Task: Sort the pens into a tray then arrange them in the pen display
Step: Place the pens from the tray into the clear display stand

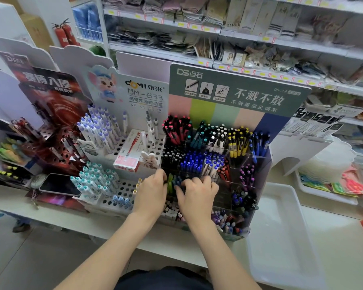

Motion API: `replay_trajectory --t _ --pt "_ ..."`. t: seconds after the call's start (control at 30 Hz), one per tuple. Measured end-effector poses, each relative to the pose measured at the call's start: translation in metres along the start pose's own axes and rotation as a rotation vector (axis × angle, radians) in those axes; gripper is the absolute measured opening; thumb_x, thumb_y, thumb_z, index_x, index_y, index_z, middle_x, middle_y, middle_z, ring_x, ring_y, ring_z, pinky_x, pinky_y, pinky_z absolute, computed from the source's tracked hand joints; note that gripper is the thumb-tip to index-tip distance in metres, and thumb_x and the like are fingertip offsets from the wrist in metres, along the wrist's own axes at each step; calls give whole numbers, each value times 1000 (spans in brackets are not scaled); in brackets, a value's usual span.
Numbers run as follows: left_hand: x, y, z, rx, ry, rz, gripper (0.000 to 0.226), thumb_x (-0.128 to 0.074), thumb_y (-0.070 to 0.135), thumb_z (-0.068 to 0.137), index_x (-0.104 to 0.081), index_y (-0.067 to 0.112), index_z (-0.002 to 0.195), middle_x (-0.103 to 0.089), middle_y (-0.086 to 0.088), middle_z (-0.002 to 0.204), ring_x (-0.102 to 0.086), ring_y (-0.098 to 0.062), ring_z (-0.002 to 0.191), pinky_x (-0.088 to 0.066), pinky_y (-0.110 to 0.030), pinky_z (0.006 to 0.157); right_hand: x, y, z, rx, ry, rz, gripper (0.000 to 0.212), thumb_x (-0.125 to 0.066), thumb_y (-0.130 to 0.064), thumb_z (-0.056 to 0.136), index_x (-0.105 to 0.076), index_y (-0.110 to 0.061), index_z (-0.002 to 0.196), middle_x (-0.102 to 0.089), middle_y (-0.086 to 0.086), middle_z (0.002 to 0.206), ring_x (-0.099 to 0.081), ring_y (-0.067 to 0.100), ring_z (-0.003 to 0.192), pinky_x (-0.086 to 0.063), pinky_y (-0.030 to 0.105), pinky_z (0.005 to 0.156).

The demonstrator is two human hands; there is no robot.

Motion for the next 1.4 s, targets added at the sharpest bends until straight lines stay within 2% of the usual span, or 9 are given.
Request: replay_trajectory --t 0.13,0.4,0.5,0.6,0.73,0.83,1.1,1.3,1.4 --pt "3 -1 4 20 -58 37 19 -74 26 95 -56 20 95 -70 0 78 -69 -27 74 -59 -45 75 -5 -5 -2 85 -15 3 17 -80 -39 89 -75 -25 81 -70 -5 79 -58 27 88 -40 42 76" --pt "-2 -1 5 81 -193 -90 20 -78 22 77 -61 27 86 -67 10 74 -66 -11 71 -60 -37 68 -2 -4 -4 84 36 44 3 -76 -23 88 -73 -23 88 -71 -5 77 -56 25 83 -40 41 74" --pt "-5 -5 7 98 -335 -60 16 -76 19 81 -66 26 92 -68 10 81 -68 -10 79 -61 -32 75 -3 2 -9 66 23 60 10 -73 -19 85 -70 -23 95 -70 -6 80 -55 25 84 -39 41 75" --pt "-12 -5 0 102 -487 -81 30 -87 20 77 -68 26 99 -71 10 84 -69 -7 82 -61 -28 76 -4 7 -11 54 19 71 13 -68 -19 86 -70 -23 98 -70 -7 84 -54 24 87 -37 42 78" --pt "-9 -3 -2 113 -263 -100 14 -85 33 86 -73 27 86 -69 14 77 -66 -6 77 -61 -33 76 1 11 -11 51 65 105 15 -66 -20 86 -71 -24 100 -69 -9 86 -54 23 88 -36 42 80" --pt "3 -6 4 150 -59 -54 20 -78 37 92 -66 22 88 -68 7 74 -68 -17 73 -60 -38 70 2 7 -11 61 85 144 16 -69 -19 85 -73 -23 100 -68 -9 85 -55 23 87 -37 42 80" --pt "-1 -4 13 86 -1 125 19 -65 29 101 -53 16 108 -72 -13 83 -71 -40 78 -60 -48 66 0 4 -14 65 67 193 17 -65 -20 89 -74 -26 103 -69 -11 87 -54 19 90 -33 39 83" --pt "9 4 8 11 63 39 18 -67 25 96 -50 23 94 -61 5 74 -62 -23 64 -54 -39 57 14 -3 -10 75 124 307 23 -67 -18 95 -72 -22 117 -71 -8 104 -62 19 98 -43 36 84" --pt "27 18 8 -67 233 -117 23 -72 17 94 -51 19 103 -53 5 96 -55 -17 71 -53 -34 59 39 -6 1 92 275 485 23 -66 -12 101 -70 -13 124 -71 -1 114 -65 18 105 -52 33 93"
Point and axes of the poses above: each hand's wrist, its own z-axis towards the middle knuckle, its own x-axis out of the back of the hand, y = z × x, the point moved 4 cm from there along z, towards the middle knuckle
